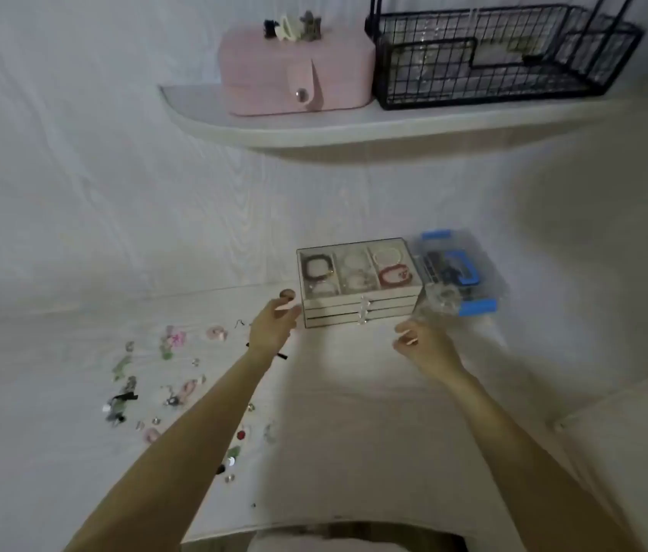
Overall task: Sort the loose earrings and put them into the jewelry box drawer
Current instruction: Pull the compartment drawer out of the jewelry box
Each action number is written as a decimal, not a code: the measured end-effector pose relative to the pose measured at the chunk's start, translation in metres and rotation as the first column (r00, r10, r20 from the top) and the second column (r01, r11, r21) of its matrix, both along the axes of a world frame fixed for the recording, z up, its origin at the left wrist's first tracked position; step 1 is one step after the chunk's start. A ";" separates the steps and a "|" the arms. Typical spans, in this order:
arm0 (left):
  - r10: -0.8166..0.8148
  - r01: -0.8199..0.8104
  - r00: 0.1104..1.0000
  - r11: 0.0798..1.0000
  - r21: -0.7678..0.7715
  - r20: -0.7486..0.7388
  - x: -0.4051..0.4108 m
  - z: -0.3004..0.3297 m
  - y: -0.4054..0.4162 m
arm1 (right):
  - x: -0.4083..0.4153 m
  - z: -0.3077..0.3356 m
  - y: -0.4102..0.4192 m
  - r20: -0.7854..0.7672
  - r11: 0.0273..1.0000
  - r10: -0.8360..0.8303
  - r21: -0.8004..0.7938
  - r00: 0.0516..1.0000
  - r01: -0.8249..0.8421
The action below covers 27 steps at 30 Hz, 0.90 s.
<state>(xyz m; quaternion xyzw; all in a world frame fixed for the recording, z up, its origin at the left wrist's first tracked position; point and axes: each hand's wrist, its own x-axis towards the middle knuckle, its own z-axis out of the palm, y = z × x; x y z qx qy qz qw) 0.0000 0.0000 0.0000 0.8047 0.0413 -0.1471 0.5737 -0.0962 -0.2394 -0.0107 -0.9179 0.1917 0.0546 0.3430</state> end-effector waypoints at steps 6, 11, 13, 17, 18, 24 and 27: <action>0.005 -0.008 0.998 0.999 -0.053 -0.057 0.031 -0.020 -0.015 | 0.019 -0.035 0.030 0.078 0.953 -0.282 0.135 0.956 0.270; 0.023 -0.023 1.000 0.998 -0.056 0.015 0.045 -0.034 -0.017 | 0.060 -0.050 0.044 0.041 0.917 -0.396 0.074 0.917 0.393; 0.038 -0.036 0.999 0.997 -0.072 0.025 0.045 -0.040 -0.015 | 0.073 -0.054 0.048 0.053 0.894 -0.447 0.054 0.893 0.445; 0.034 -0.033 0.998 0.999 -0.033 0.055 0.046 -0.044 -0.017 | 0.090 -0.064 0.056 -0.031 0.881 -0.472 -0.054 0.881 0.470; 0.035 -0.033 0.998 0.999 -0.041 0.051 0.046 -0.044 -0.017 | 0.092 -0.066 0.058 -0.041 0.877 -0.480 -0.038 0.876 0.479; 0.033 -0.031 0.999 0.999 -0.042 0.040 0.048 -0.043 -0.015 | 0.071 -0.077 0.059 -0.005 0.849 -0.527 0.048 0.850 0.526; 0.029 -0.027 0.996 0.999 -0.023 0.082 0.045 -0.044 -0.015 | 0.048 -0.080 0.061 0.012 0.857 -0.515 0.028 0.857 0.514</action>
